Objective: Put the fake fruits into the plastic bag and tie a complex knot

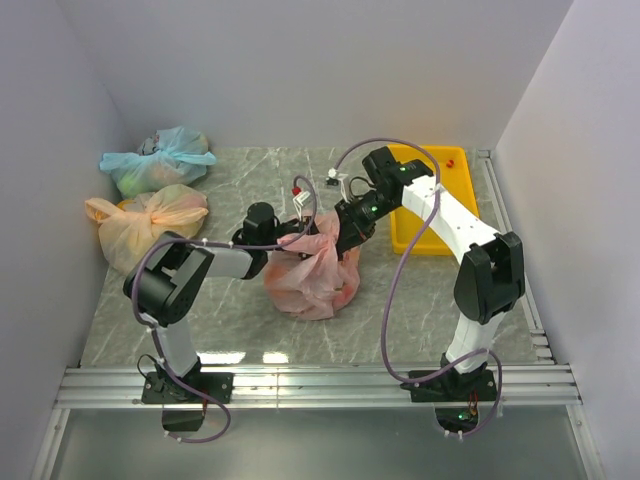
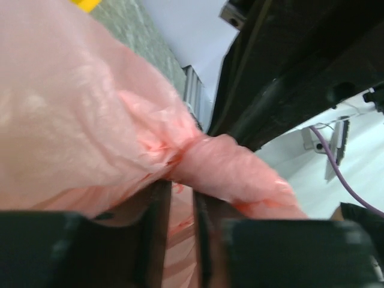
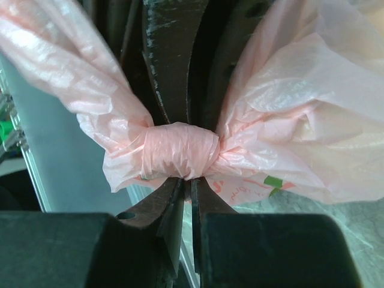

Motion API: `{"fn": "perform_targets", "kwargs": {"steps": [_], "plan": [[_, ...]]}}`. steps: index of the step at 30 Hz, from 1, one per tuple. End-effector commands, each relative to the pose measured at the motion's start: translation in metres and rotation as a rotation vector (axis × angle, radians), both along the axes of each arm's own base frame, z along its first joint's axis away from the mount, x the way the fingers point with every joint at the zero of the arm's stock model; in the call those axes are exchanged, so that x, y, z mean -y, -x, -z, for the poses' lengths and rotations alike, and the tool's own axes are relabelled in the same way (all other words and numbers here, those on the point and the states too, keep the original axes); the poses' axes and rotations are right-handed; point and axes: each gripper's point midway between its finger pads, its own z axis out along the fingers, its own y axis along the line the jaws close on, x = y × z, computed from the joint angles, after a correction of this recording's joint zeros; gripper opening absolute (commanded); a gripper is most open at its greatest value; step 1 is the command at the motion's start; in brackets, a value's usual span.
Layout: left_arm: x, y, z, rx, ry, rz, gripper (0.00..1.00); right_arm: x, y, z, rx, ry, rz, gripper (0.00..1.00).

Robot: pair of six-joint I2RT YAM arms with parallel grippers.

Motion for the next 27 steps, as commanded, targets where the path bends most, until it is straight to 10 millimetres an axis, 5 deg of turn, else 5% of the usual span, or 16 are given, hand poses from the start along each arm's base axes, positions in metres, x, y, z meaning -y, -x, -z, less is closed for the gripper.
{"fn": "perform_targets", "kwargs": {"steps": [1, 10, 16, 17, 18, 23, 27], "plan": [[-0.006, -0.007, -0.031, 0.133, 0.025, -0.029, 0.28, -0.001, -0.004, -0.016, 0.07, -0.04, -0.061, 0.0], [-0.074, -0.023, -0.03, 0.264, -0.173, -0.123, 0.41, -0.001, -0.008, -0.02, 0.102, -0.036, -0.099, 0.0], [-0.138, 0.001, -0.033, 0.457, -0.358, -0.033, 0.46, 0.002, -0.007, -0.016, 0.099, -0.016, -0.093, 0.0], [-0.138, -0.008, -0.045, 0.586, -0.353, -0.023, 0.47, 0.003, -0.006, -0.017, 0.097, -0.015, -0.09, 0.0], [-0.141, 0.005, -0.052, 0.559, -0.377, 0.021, 0.49, 0.002, -0.007, -0.017, 0.097, -0.014, -0.085, 0.0], [-0.145, 0.015, -0.062, 0.753, -0.488, 0.124, 0.8, 0.004, -0.007, -0.018, 0.102, -0.004, -0.069, 0.0], [-0.134, 0.027, -0.062, 0.864, -0.566, 0.217, 0.83, 0.003, -0.01, -0.017, 0.1, -0.001, -0.059, 0.0]]}}
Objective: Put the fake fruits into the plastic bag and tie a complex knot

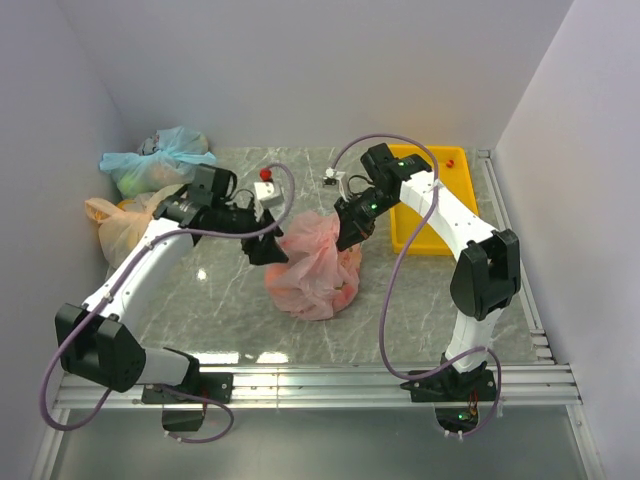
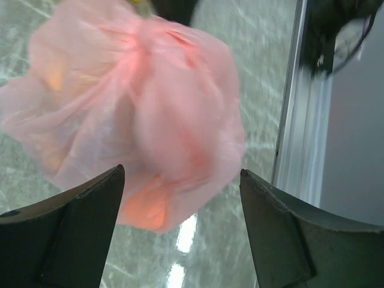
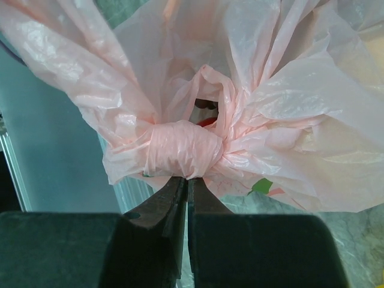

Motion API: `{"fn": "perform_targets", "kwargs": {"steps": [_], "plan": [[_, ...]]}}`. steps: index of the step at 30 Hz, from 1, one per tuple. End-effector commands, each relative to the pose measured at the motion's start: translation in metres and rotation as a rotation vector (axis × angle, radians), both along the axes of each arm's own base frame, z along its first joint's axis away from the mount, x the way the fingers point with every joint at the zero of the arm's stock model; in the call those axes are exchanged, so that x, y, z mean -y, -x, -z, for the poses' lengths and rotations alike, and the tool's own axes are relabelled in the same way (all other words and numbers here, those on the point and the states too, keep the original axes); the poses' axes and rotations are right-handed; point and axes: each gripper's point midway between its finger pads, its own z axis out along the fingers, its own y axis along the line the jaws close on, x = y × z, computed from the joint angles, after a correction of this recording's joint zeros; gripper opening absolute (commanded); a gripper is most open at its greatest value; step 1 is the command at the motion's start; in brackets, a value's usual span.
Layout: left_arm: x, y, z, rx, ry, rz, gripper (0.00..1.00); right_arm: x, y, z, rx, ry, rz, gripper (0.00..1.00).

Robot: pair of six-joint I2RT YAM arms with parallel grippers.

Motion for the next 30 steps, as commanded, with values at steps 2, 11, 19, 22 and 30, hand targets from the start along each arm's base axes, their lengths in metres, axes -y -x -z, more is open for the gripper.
{"fn": "perform_targets", "kwargs": {"steps": [2, 11, 19, 22, 30], "plan": [[-0.004, 0.021, 0.005, 0.153, -0.169, 0.112, 0.83, -0.001, -0.006, -0.014, 0.038, -0.013, 0.019, 0.0], [0.026, -0.037, -0.004, 0.316, -0.197, -0.064, 0.64, -0.004, -0.002, -0.013, 0.036, -0.019, -0.003, 0.0], [0.006, -0.041, 0.046, 0.269, -0.279, -0.053, 0.0, 0.015, -0.004, -0.011, 0.069, 0.027, 0.007, 0.0], [-0.029, -0.043, 0.068, 0.177, -0.283, -0.157, 0.0, 0.033, -0.007, -0.008, 0.079, 0.052, 0.026, 0.0], [-0.083, -0.059, 0.095, 0.034, -0.333, -0.428, 0.0, 0.09, -0.019, 0.002, 0.111, 0.163, 0.078, 0.0]]}}
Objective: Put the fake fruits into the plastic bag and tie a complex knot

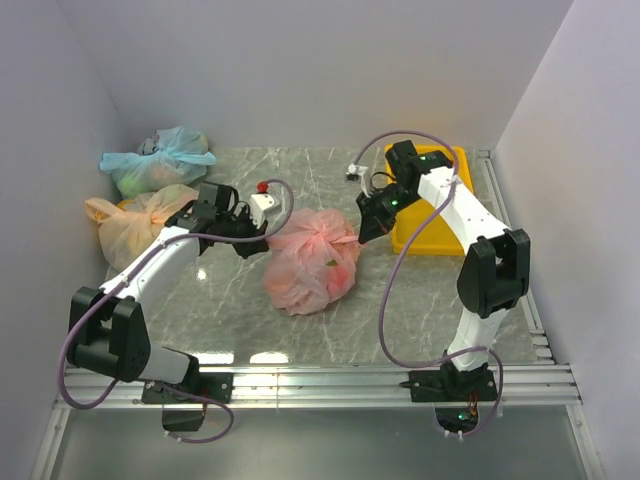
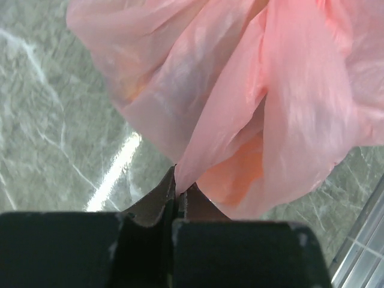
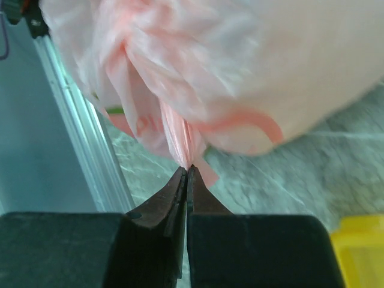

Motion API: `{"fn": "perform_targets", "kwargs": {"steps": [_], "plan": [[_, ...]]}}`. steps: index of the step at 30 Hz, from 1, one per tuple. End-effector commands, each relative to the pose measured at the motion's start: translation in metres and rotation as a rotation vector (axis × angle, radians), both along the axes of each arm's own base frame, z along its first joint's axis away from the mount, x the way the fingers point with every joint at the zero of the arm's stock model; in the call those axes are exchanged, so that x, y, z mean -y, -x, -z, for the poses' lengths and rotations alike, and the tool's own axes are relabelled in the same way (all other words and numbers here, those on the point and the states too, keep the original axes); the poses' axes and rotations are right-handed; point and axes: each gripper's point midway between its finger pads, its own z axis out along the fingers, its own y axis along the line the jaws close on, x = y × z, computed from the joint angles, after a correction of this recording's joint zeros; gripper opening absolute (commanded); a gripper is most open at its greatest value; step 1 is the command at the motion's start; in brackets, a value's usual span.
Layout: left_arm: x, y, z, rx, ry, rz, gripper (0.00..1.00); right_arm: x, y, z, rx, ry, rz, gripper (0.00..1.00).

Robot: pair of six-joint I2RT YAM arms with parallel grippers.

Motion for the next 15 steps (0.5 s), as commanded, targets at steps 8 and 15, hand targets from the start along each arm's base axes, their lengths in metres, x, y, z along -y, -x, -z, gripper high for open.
{"fn": "perform_targets", "kwargs": {"steps": [8, 15], "plan": [[-0.091, 0.007, 0.029, -0.065, -0.14, -0.358, 0.0, 0.126, -0.009, 0.025, 0.091, 0.284, 0.131, 0.0], [-0.102, 0.018, 0.051, -0.066, -0.178, -0.341, 0.0, 0.126, -0.003, 0.068, 0.049, 0.284, 0.176, 0.0]]}}
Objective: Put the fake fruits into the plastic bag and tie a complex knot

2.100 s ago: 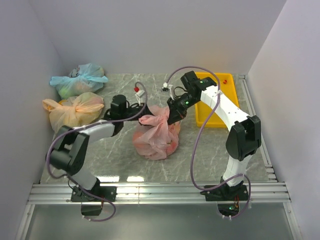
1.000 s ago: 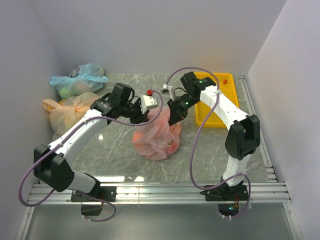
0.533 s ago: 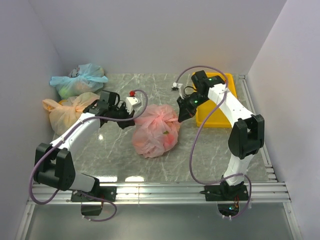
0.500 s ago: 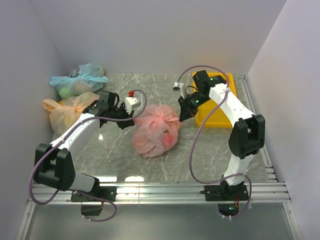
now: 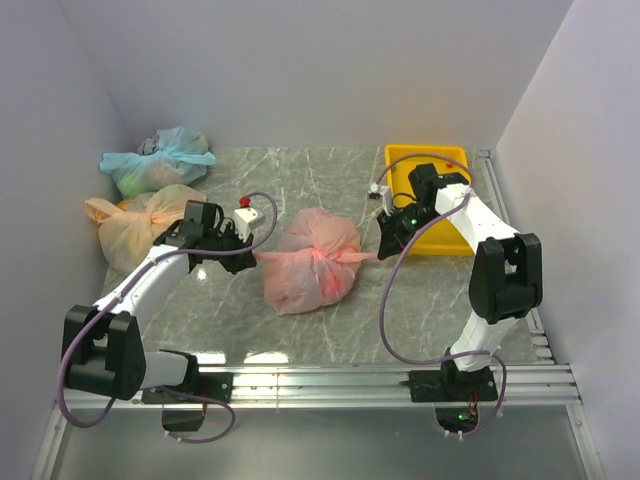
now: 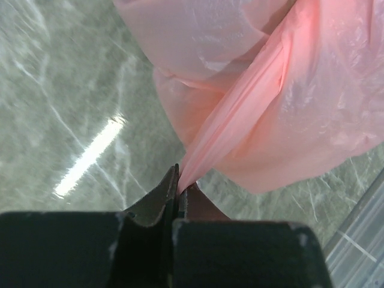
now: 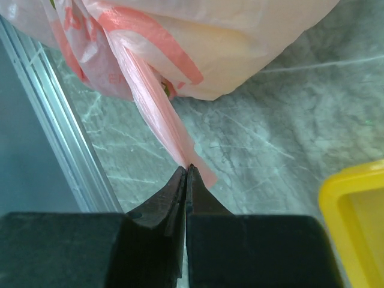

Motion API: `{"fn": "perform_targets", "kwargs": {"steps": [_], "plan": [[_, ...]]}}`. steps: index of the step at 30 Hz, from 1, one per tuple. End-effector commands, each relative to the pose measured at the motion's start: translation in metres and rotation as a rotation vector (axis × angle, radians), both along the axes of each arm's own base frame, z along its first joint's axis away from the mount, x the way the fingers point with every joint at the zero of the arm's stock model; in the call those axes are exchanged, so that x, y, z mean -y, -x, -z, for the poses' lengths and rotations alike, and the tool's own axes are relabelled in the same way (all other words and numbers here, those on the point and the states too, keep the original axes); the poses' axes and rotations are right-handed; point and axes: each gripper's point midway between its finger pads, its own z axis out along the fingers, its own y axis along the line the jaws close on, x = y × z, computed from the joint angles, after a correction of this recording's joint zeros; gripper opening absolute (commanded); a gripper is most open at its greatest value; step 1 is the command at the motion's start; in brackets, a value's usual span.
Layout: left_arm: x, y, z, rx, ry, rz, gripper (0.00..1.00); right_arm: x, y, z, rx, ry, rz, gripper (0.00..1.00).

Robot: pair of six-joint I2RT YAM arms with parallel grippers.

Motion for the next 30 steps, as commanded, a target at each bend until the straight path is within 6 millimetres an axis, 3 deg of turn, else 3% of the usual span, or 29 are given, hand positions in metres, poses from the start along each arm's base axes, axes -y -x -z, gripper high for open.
{"fn": "perform_targets", "kwargs": {"steps": [1, 3, 6, 7, 9, 10, 11, 14, 16, 18, 19, 24, 30], "plan": [[-0.054, -0.007, 0.016, 0.012, -0.151, -0.149, 0.0, 0.056, -0.008, 0.023, 0.032, 0.219, 0.105, 0.0], [-0.043, -0.013, 0.003, 0.032, -0.098, -0.106, 0.01, 0.038, -0.005, 0.012, -0.003, 0.138, 0.081, 0.0], [-0.021, -0.016, -0.021, 0.04, -0.011, 0.003, 0.12, 0.017, -0.005, -0.011, 0.0, 0.064, 0.02, 0.0], [-0.016, -0.015, -0.027, 0.044, 0.013, 0.032, 0.21, 0.011, -0.011, -0.024, 0.029, 0.041, 0.01, 0.04], [-0.009, -0.021, -0.049, 0.094, 0.038, 0.063, 0.31, 0.004, -0.009, -0.039, 0.03, 0.016, 0.001, 0.23], [-0.007, -0.023, -0.059, 0.121, 0.047, 0.07, 0.43, 0.003, -0.013, -0.047, 0.055, 0.012, 0.006, 0.47], [-0.005, -0.025, -0.072, 0.143, 0.054, 0.073, 0.5, 0.002, -0.016, -0.057, 0.102, 0.01, 0.01, 0.56], [-0.004, -0.024, -0.094, 0.174, 0.054, 0.093, 0.76, 0.003, -0.017, -0.068, 0.223, 0.059, -0.007, 0.73], [-0.003, -0.018, -0.103, 0.205, 0.047, 0.138, 0.99, 0.009, -0.013, -0.056, 0.281, 0.139, -0.056, 0.77], [0.0, -0.01, -0.104, 0.213, 0.052, 0.184, 0.99, 0.0, -0.011, -0.056, 0.372, 0.168, -0.118, 0.78], [0.0, -0.009, -0.105, 0.247, 0.035, 0.216, 0.99, 0.004, -0.009, -0.045, 0.391, 0.214, -0.147, 0.78], [0.009, -0.004, -0.077, 0.285, -0.07, 0.349, 0.99, -0.015, -0.013, -0.034, 0.508, 0.257, -0.252, 0.79], [0.017, -0.033, -0.042, 0.379, -0.228, 0.43, 0.99, -0.027, -0.015, -0.008, 0.505, 0.291, -0.314, 0.79]]}}
